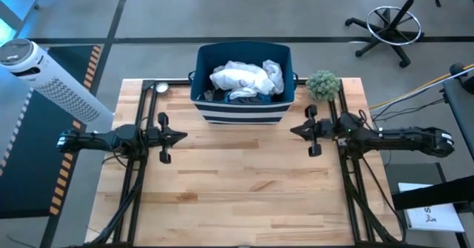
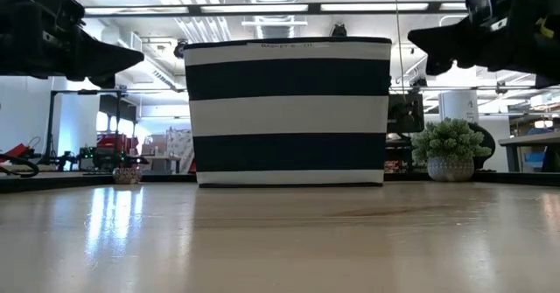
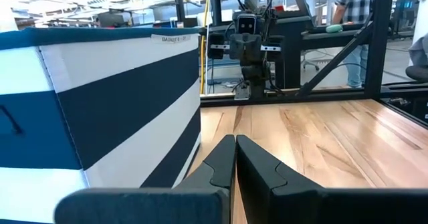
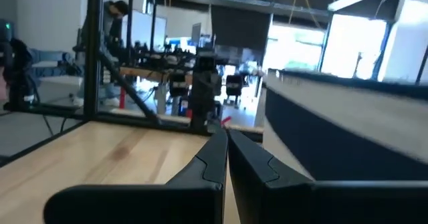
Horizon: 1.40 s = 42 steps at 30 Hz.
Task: Sort clothes
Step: Return to Home Position
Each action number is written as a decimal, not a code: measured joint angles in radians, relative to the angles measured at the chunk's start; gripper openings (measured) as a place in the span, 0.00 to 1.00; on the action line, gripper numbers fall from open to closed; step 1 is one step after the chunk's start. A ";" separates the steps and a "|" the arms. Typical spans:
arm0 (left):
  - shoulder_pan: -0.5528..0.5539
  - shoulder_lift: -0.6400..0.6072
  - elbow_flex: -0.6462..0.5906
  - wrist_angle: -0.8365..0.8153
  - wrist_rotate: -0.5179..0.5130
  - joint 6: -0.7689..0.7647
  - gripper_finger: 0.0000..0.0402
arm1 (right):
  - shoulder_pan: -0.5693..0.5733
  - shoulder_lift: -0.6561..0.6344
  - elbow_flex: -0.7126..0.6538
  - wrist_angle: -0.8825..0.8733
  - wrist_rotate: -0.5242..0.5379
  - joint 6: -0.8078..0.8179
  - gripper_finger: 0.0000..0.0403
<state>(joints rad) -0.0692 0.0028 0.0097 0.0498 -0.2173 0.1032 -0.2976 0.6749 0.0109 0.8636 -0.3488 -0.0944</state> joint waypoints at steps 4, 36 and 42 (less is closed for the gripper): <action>0.000 -0.002 0.000 0.000 0.000 0.002 0.00 | 0.023 -0.056 0.000 -0.030 0.000 -0.007 0.00; 0.002 -0.002 0.003 -0.007 -0.048 0.007 0.00 | 0.038 -0.665 0.001 -0.664 0.196 -0.042 0.00; 0.001 0.000 0.003 -0.008 -0.048 -0.010 0.00 | 0.038 -0.663 0.002 -0.695 0.195 -0.020 0.00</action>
<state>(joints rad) -0.0684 0.0030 0.0128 0.0422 -0.2656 0.0929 -0.2596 0.0118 0.0124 0.1685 -0.1539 -0.1143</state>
